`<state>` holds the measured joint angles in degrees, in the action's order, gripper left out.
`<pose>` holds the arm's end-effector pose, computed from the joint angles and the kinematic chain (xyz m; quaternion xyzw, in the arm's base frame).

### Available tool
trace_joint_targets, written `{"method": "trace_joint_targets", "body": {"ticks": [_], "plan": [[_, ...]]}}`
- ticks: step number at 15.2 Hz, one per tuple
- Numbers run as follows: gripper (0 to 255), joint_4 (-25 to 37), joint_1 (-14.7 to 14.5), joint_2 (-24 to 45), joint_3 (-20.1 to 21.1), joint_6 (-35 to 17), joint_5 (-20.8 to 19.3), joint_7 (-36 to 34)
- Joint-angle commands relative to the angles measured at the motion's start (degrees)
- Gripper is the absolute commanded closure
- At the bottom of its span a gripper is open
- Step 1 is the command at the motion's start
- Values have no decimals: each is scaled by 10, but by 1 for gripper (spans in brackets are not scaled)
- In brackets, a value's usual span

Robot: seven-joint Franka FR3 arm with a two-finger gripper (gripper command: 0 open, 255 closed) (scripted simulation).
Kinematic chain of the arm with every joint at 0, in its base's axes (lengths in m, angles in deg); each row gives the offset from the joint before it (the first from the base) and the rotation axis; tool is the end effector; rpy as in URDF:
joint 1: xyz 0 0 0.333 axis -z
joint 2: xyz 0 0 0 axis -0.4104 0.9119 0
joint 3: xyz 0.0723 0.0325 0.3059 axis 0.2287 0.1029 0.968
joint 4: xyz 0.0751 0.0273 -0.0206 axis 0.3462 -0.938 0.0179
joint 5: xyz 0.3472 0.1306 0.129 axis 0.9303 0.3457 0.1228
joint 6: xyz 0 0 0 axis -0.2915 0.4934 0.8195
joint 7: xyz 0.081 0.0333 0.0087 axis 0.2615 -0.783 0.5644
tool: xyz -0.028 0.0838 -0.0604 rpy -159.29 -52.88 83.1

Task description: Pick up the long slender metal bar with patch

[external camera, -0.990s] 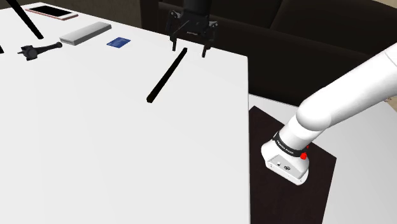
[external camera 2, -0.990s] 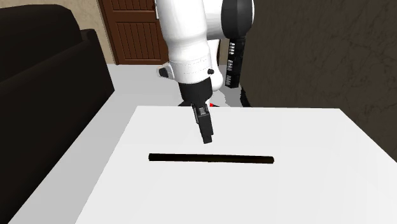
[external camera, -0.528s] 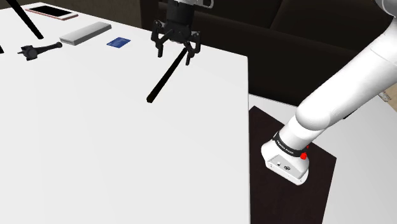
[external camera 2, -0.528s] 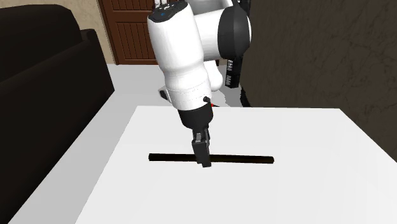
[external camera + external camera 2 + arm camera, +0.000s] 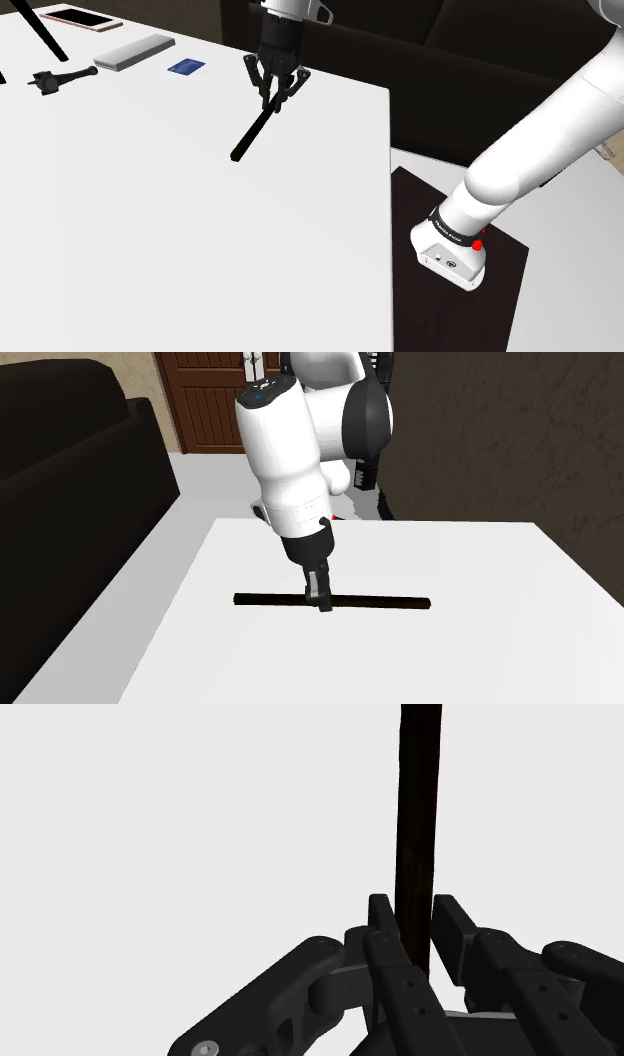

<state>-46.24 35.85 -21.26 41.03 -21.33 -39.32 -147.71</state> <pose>0.4662 0.2555 0.4999 -0.8601 0.4985 0.0863 0.0647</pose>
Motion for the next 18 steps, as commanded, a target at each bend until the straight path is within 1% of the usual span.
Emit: {"method": "trace_joint_targets", "body": {"ticks": [1,7,18], "plan": [[255,-3,0,3,1,-3,0,0],[255,-2,0,4,1,-3,-1,0],[255,75,4,-4,-6,80,-3,-14]]}}
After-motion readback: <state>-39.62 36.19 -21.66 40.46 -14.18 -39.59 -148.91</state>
